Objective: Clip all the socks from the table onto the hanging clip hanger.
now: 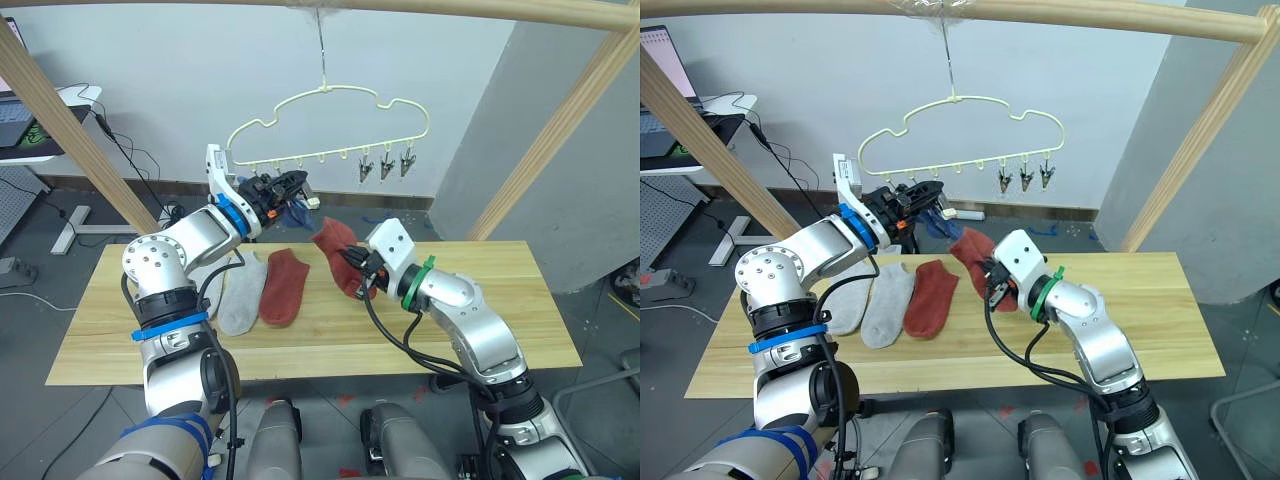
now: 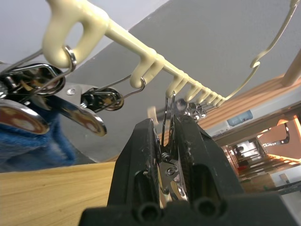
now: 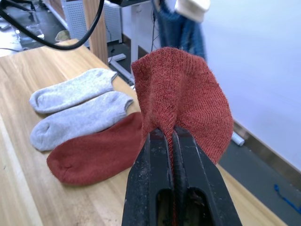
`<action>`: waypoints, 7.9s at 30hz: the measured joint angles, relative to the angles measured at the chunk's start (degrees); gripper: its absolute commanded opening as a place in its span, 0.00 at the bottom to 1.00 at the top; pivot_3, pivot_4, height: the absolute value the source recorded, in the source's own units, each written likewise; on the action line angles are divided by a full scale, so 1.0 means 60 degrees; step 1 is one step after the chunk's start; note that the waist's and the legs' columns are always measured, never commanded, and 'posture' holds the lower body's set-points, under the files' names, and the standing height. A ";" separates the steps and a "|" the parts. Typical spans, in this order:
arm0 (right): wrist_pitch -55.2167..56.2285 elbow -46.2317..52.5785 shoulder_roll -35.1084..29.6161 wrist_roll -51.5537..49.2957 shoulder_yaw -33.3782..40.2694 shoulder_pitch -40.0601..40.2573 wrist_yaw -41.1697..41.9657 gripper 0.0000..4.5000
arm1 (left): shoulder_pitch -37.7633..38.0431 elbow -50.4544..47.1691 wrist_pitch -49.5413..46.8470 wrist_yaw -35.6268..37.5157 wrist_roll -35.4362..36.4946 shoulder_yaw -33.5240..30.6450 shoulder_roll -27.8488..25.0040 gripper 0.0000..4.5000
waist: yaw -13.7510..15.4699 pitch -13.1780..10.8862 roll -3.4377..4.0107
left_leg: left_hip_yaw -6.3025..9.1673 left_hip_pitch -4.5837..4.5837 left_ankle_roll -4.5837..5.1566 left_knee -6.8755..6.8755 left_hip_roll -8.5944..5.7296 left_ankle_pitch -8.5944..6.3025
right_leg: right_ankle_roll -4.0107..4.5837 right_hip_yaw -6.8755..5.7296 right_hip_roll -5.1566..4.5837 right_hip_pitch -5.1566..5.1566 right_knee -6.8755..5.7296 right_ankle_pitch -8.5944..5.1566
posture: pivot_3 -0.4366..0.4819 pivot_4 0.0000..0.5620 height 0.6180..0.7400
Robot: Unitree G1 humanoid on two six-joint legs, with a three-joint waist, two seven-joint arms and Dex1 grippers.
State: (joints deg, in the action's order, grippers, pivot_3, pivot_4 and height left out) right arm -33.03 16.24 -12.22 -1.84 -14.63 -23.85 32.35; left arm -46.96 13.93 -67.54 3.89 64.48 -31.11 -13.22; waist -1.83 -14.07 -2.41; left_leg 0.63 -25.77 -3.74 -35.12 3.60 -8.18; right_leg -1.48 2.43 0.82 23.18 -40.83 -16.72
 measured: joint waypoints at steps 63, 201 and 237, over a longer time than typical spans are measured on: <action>-0.0345 0.0492 -0.0006 -0.0610 -0.0428 -0.0752 -0.0413 0.00 | -0.0149 0.0368 0.0250 0.0139 0.0030 0.0315 -0.0119 0.07 | -0.0009 0.0000 0.0000 | -0.0002 -0.0004 0.0000 0.0007 0.0001 -0.0001 | -0.0014 -0.0001 0.0001 0.0001 0.0018 -0.0009 | 0.44 0.31 1.00; 0.2620 -0.6909 0.2450 -0.0861 0.2767 -0.4226 -0.4218 0.50 | 0.6284 -0.6481 0.7549 0.5498 -0.4540 0.2995 -0.2886 1.00 | 0.0326 0.0441 0.0009 | -0.0095 -0.0009 0.0067 0.0117 0.0030 0.0036 | 0.0079 0.0034 -0.0006 0.0015 0.0167 0.0014 | 0.62 0.31 1.00; 0.2679 -0.7813 0.2473 -0.0870 0.2823 -0.4947 -0.4574 0.50 | 0.6205 -0.6450 0.7555 0.5526 -0.4548 0.2996 -0.2886 1.00 | 0.0330 0.0433 0.0019 | -0.0095 -0.0011 0.0067 0.0196 0.0029 0.0036 | 0.0085 0.0024 -0.0004 0.0018 0.0239 0.0018 | 0.62 0.34 1.00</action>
State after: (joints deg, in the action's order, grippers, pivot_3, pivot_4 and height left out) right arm -16.95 -30.64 2.62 -7.06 2.31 -53.53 4.91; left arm -9.73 -24.77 -22.21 37.04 37.19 -13.13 -30.54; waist 0.15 -11.47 -2.29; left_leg 0.06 -25.83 -3.34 -33.94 3.78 -7.96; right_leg -0.97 2.58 0.80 23.29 -39.40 -16.61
